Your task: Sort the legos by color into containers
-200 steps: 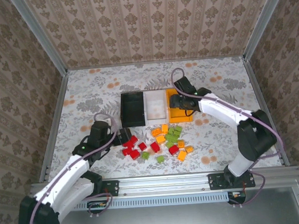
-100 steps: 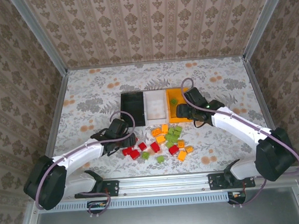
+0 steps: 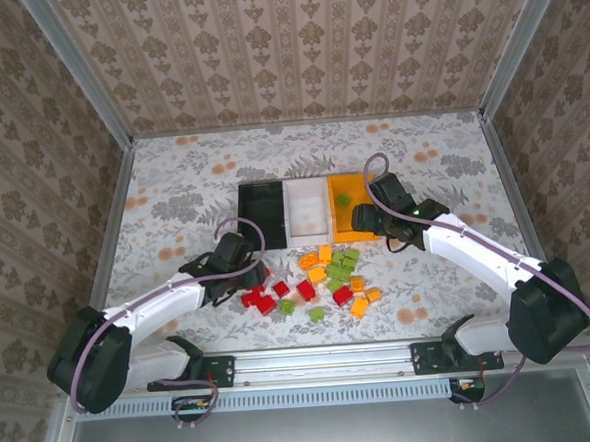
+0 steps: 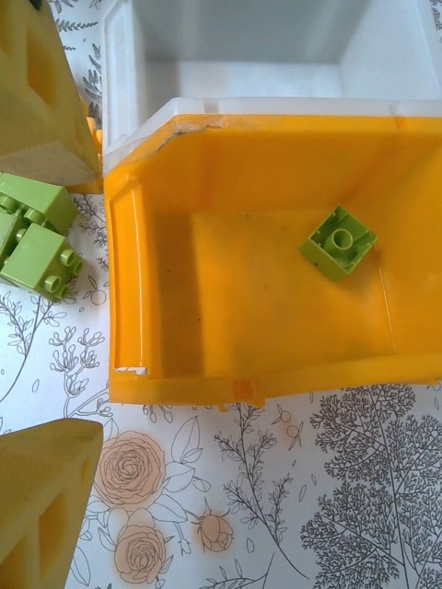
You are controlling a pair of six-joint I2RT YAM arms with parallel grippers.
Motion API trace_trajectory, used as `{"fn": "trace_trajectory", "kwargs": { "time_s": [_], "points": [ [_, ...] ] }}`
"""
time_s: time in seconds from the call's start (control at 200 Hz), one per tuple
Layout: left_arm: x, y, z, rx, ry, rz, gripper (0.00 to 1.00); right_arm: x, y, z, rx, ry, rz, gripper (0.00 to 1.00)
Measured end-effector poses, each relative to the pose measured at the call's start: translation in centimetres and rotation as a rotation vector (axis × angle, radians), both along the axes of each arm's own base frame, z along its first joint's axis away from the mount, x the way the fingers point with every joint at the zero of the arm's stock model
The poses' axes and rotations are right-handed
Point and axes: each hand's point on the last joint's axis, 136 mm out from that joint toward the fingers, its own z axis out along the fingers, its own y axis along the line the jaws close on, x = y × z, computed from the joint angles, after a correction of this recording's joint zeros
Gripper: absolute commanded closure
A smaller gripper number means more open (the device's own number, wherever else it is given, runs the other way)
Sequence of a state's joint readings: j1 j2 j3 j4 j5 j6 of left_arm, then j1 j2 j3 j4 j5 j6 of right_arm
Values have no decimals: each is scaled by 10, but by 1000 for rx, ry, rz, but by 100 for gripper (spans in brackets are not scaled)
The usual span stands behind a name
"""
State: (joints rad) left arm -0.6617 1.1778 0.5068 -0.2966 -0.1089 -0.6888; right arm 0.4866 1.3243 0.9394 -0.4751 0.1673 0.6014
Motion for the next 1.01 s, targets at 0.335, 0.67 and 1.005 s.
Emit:
{"fn": "trace_trajectory", "kwargs": {
  "time_s": [0.335,0.67,1.005],
  "points": [
    [-9,3,-1,-3,7,-3,36,-1,-1,1,3,-4,0,30],
    [-8,6,-6,-1,6,30,51,-2,-5,5,10,-17,-11,30],
    [-15,11,10,-1,-9,24,64,-3,-10,2,8,-13,-23,30]
  ]
}}
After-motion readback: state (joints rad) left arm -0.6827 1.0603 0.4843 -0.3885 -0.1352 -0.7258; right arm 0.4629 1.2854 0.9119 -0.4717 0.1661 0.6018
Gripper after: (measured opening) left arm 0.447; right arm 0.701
